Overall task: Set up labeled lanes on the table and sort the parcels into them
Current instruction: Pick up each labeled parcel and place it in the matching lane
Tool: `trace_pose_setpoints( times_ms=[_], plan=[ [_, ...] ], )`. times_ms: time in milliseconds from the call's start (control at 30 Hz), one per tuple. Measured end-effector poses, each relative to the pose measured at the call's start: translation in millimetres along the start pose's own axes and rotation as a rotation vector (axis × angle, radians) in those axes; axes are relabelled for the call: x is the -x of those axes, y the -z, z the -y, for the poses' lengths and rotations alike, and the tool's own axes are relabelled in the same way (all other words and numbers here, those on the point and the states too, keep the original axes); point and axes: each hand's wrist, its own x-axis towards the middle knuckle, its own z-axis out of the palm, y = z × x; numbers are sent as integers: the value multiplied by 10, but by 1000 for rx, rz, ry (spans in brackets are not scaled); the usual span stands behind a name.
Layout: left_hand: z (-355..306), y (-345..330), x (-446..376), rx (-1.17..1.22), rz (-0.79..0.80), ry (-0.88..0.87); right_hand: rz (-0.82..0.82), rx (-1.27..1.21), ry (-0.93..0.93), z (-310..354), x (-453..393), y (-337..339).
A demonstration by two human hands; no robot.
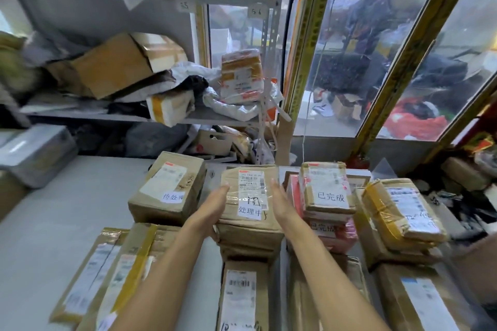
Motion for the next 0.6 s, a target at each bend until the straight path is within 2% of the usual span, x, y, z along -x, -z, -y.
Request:
trace_pose_setpoints(
  times_ms=[100,167,333,400,467,533,600],
  plan=[
    [0,-54,76,-25,-51,12,-35,108,-20,-235,-200,-5],
    [52,-33,107,-44,-84,-5,-76,238,-6,-84,-38,-20],
    [200,264,630,23,-273,-259,-63,541,201,250,164,-247],
    [340,565,921,-6,-465,-387,-12,598,314,416,196,-598],
    [551,947,1202,-173,-762,-451,82,659,427,543,277,-1087],
    [834,1392,1436,-303,-994,-418,193,722,556,643,449,-1638],
    [1166,1831,1645,-362,-1145,-330,301,785,676,678,670,-2169]
  ],
)
